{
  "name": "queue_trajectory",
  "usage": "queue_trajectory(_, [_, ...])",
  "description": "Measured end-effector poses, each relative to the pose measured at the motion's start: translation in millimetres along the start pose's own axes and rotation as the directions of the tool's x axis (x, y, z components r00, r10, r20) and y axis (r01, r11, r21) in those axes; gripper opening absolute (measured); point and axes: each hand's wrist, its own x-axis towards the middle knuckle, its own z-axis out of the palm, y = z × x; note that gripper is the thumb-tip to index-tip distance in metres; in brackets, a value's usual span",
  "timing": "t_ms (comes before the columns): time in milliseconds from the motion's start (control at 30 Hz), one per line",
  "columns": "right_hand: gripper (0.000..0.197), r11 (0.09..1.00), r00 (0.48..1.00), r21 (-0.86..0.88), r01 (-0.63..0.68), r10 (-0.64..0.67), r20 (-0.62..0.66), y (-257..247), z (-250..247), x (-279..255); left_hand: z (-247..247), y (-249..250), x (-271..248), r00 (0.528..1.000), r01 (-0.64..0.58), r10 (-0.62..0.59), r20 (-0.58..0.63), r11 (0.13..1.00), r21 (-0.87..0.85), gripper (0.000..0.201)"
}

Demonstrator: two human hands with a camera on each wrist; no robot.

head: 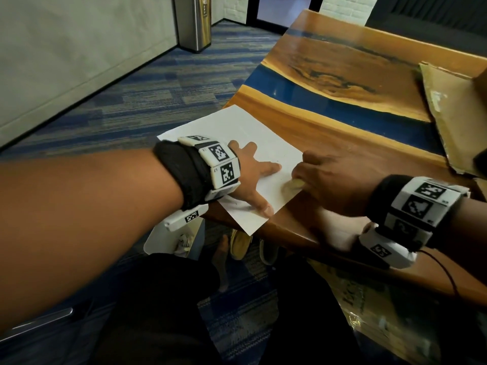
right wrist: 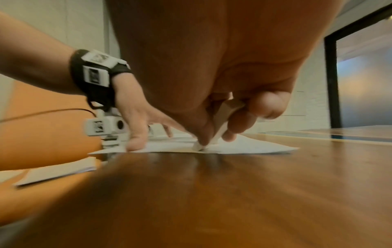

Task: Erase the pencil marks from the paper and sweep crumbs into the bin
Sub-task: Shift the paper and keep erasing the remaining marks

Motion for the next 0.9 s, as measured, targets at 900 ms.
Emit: queue_trajectory(900, [0.028, 0.998, 0.999, 0.039, 0.044, -0.045, 0.017, 9.3, 1.5, 21.6, 0.1, -4.3, 3.8, 0.999, -0.023, 0.022, 0.034, 1.000, 0.019, 0.129])
